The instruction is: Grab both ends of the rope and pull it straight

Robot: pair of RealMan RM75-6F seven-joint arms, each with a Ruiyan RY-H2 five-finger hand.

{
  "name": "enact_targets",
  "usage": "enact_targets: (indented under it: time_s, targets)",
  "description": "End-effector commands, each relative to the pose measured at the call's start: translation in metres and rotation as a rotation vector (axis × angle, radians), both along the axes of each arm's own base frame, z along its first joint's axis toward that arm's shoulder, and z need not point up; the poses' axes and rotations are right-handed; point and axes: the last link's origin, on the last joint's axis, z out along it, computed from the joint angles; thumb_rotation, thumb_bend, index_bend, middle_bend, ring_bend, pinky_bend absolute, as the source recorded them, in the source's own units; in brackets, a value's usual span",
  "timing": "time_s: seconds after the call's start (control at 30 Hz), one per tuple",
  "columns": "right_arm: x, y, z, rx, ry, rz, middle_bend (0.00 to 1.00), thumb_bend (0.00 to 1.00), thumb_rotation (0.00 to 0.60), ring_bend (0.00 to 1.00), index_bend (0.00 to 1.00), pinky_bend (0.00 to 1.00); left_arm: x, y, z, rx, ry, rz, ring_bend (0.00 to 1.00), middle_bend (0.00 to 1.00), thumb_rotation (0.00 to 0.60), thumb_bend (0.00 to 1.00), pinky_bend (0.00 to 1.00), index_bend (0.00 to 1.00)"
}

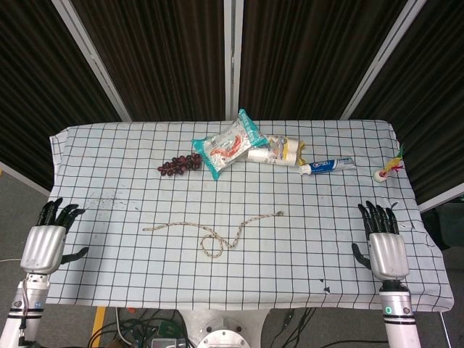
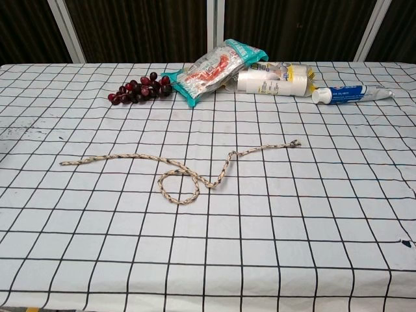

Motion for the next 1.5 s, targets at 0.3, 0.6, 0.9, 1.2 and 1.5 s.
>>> enact_targets:
  time_s: [0.3,0.6,0.9,1.2,1.5]
  targets:
    - [-0.007,0.005,0.012,-0.020,-0.019,-0.040,0.02,0.25,0.600,0.00,0.00,0.00,0.000,0.002,-0.009,-0.016,-0.063,-0.012,0.00,0.16,0.600,0.03,0.07,0.23]
    - [0.010,-0.003,0.014,0.024,0.011,0.012,0.00,0.23,0.600,0.00,0.00,0.00,0.047,0.036,-0.052,-0.150,-0.087,-0.044,0.00,0.13,0.600,0.04,0.08,0.23]
    - [0.022,-0.030,0.011,0.034,-0.003,0.024,0.00,0.23,0.600,0.00,0.03,0.00,0.095,0.074,-0.126,-0.282,-0.078,-0.047,0.00,0.13,0.600,0.05,0.08,0.29]
    - [0.033,-0.047,-0.013,0.098,-0.069,0.061,0.00,0.26,0.600,0.00,0.09,0.00,0.092,0.088,-0.153,-0.278,-0.087,-0.001,0.00,0.15,0.600,0.09,0.08,0.36]
    - [0.035,-0.051,-0.018,0.104,-0.076,0.059,0.00,0.26,0.600,0.00,0.10,0.00,0.086,0.091,-0.156,-0.272,-0.050,0.052,0.00,0.18,0.600,0.18,0.10,0.42]
